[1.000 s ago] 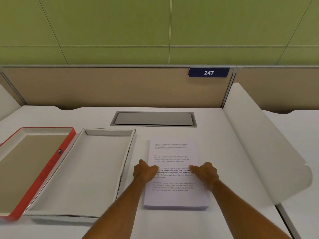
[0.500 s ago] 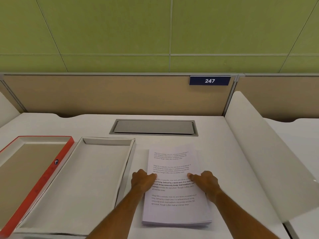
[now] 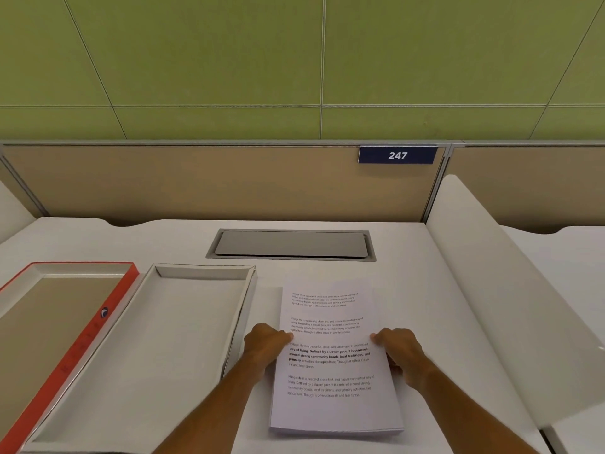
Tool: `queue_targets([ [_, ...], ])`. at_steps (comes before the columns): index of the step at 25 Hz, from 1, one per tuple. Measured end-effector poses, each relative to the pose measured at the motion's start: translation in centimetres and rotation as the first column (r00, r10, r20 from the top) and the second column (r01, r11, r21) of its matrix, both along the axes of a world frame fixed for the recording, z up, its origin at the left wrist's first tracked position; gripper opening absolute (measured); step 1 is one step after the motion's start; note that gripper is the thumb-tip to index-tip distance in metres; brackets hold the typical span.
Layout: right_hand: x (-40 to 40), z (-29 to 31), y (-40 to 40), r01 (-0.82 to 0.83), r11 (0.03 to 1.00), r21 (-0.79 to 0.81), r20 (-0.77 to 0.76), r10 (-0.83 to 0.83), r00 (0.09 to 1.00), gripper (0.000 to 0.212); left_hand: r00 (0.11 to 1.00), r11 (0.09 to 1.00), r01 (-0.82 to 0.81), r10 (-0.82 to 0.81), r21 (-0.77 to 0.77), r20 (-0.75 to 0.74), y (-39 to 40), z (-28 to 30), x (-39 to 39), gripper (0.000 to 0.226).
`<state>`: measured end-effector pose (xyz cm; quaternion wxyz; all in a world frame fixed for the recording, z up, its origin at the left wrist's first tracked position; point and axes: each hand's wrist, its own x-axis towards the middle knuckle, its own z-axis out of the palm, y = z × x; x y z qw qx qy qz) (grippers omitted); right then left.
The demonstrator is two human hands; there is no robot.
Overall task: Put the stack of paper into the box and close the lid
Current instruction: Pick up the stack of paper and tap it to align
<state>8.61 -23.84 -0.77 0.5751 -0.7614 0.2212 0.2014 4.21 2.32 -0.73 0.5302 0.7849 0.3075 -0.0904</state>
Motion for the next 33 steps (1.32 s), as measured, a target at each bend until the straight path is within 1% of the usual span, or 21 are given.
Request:
queue_targets([
  [2, 0.3, 0.0, -0.2, 0.000, 0.999, 0.035, -0.035, 0.002, 0.999, 0.012, 1.000, 0.999, -0.022, 0.022, -0.045, 0.001, 0.2, -0.3, 0.1, 0.026],
  [5, 0.6, 0.2, -0.3, -0.050, 0.996, 0.071, -0.066, 0.054, 0.996, 0.012, 0.999, 0.991, -0.032, 0.031, -0.130, -0.011, 0.5, -0.4, 0.2, 0.012],
  [9, 0.5, 0.4, -0.1, -0.117, 0.993, 0.032, -0.030, 0.118, 0.993, 0.011, 0.999, 0.985, -0.024, 0.028, -0.174, 0.021, 0.3, 0.1, 0.2, 0.008],
  [11, 0.3, 0.8, -0.5, -0.144, 0.989, 0.038, 0.031, 0.143, 0.989, 0.015, 0.998, 0.980, -0.025, 0.038, -0.199, 0.059, 0.0, 0.8, 0.0, 0.003],
  [13, 0.3, 1.8, -1.0, -0.169, 0.984, 0.051, 0.111, 0.163, 0.980, 0.016, 0.991, 0.976, -0.014, 0.042, -0.219, 0.126, 0.0, 1.8, 0.0, 0.007],
  [16, 0.8, 4.3, -1.4, -0.176, 0.983, 0.051, 0.267, 0.156, 0.951, 0.012, 0.963, 0.974, 0.029, 0.034, -0.226, 0.266, 0.2, 4.2, 0.2, 0.013],
  [19, 0.7, 6.8, -1.6, -0.210, 0.974, 0.082, 0.440, 0.154, 0.885, 0.014, 0.918, 0.984, 0.080, -0.010, -0.161, 0.397, 0.6, 6.6, -0.1, 0.014],
  [21, 0.3, 7.7, -1.8, -0.239, 0.966, 0.095, 0.520, 0.157, 0.840, 0.015, 0.886, 0.990, 0.109, -0.055, -0.093, 0.460, 0.9, 7.4, -0.6, 0.016],
  [23, -0.1, 7.7, -1.9, -0.252, 0.962, 0.104, 0.554, 0.155, 0.818, 0.016, 0.866, 0.992, 0.120, -0.081, -0.049, 0.494, 1.1, 7.5, -1.3, 0.017],
  [26, -0.9, 7.1, -2.0, -0.262, 0.960, 0.103, 0.550, 0.164, 0.819, 0.017, 0.867, 0.989, 0.141, -0.102, -0.044, 0.488, 0.9, 7.2, -2.2, 0.019],
  [29, -1.0, 7.8, -2.1, -0.271, 0.956, 0.112, 0.560, 0.165, 0.812, 0.018, 0.866, 0.988, 0.147, -0.108, -0.041, 0.488, 0.5, 8.3, -2.0, 0.023],
  [31, -1.0, 9.5, -1.7, -0.309, 0.939, 0.150, 0.614, 0.156, 0.774, 0.028, 0.831, 0.985, 0.157, -0.090, -0.077, 0.549, 0.0, 10.1, -1.5, 0.031],
  [33, -0.9, 11.8, -0.7, -0.361, 0.905, 0.224, 0.685, 0.117, 0.719, 0.032, 0.775, 0.967, 0.195, -0.051, -0.162, 0.630, -0.7, 12.5, -1.0, 0.041],
])
